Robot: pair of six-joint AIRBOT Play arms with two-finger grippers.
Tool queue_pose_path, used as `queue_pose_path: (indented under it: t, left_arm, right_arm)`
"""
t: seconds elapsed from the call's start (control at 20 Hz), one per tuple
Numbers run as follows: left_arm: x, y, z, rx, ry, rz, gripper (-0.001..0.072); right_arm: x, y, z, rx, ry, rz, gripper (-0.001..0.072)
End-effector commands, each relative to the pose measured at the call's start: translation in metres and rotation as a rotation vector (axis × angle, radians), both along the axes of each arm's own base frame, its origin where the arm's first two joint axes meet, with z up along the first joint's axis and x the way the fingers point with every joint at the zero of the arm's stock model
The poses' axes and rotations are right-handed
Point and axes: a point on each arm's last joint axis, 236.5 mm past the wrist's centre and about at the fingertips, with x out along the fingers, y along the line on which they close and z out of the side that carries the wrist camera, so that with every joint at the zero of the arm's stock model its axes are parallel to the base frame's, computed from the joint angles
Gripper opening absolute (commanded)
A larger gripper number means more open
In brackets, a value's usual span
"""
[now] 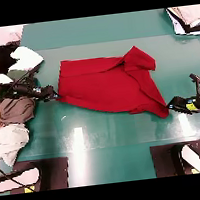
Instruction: Fold the shirts.
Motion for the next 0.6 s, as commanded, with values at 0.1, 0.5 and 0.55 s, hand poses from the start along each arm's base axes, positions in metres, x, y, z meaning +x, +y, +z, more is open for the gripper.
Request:
queue_pose_path:
  t: [0.1, 0.5, 0.55]
  left_arm:
    - [0.002, 0.01, 0.0, 0.048, -0.012, 0.014, 0.002]
    - [-0.001, 0.009, 0.0, 0.045, -0.005, 0.005, 0.002]
    - [0.001, 0.009, 0.002, 0.048, -0.015, 0.006, 0.002]
  right_arm:
    - [0.013, 0.012, -0.018, 0.002, 0.039, 0.078, 0.0404]
    - [0.012, 0.03, -0.024, 0.034, 0.112, 0.172, 0.0014]
    - [0.013, 0.03, -0.022, 0.032, 0.104, 0.174, 0.0014]
